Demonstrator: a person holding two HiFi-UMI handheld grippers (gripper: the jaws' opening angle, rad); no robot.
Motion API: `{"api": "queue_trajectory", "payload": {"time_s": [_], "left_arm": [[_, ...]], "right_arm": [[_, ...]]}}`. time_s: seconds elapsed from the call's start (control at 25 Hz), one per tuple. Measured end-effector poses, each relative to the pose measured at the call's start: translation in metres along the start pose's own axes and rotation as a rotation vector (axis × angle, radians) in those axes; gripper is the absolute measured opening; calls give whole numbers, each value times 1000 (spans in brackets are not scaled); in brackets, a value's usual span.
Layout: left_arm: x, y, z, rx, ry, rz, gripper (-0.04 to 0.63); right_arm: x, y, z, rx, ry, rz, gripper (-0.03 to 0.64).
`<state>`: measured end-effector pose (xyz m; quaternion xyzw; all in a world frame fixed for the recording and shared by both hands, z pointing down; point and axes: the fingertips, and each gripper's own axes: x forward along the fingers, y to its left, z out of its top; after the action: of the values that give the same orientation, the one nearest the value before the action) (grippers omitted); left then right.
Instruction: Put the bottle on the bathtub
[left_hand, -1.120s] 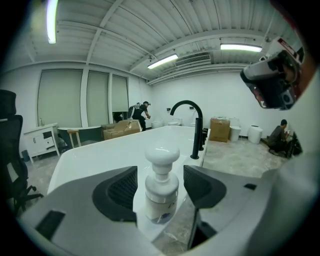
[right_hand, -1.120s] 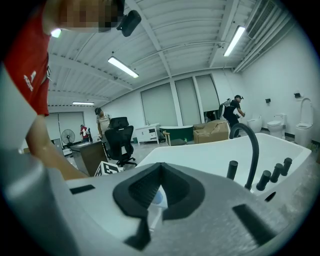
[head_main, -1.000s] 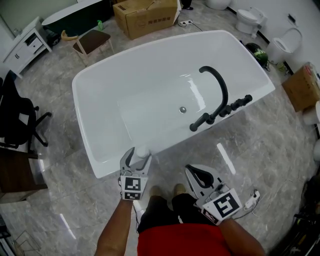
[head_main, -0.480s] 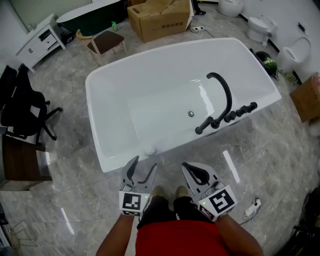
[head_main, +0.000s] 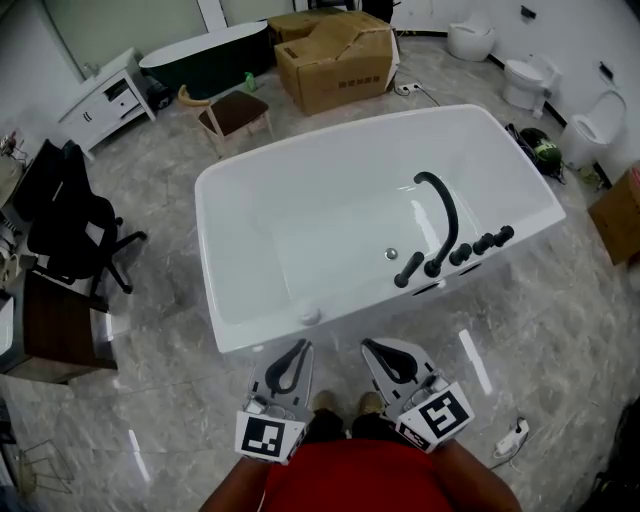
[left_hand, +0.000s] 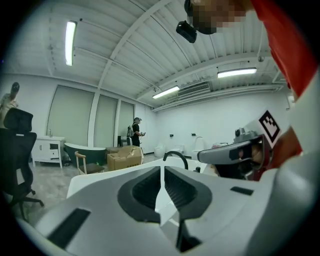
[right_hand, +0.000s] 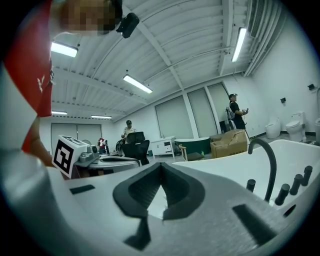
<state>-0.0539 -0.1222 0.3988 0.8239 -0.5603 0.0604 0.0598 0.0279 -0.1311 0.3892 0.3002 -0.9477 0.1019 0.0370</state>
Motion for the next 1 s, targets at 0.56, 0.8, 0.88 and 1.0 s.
{"api": "queue_trajectory", "payload": {"time_s": [0.56, 0.8, 0.88, 1.0], "left_arm": [[-2, -19, 33, 40, -39, -21, 11], [-1, -16, 33, 47, -34, -20, 10], [-2, -13, 32, 47, -32, -13, 9], [-3, -9, 30, 46, -40, -12, 9]], "right_arm": [[-13, 2, 25, -17, -85, -13, 5], [-13, 1, 23, -6, -91, -18, 5], [-13, 2, 23, -10, -87, -23, 5], [-12, 2, 23, -12, -87, -27, 5]]}}
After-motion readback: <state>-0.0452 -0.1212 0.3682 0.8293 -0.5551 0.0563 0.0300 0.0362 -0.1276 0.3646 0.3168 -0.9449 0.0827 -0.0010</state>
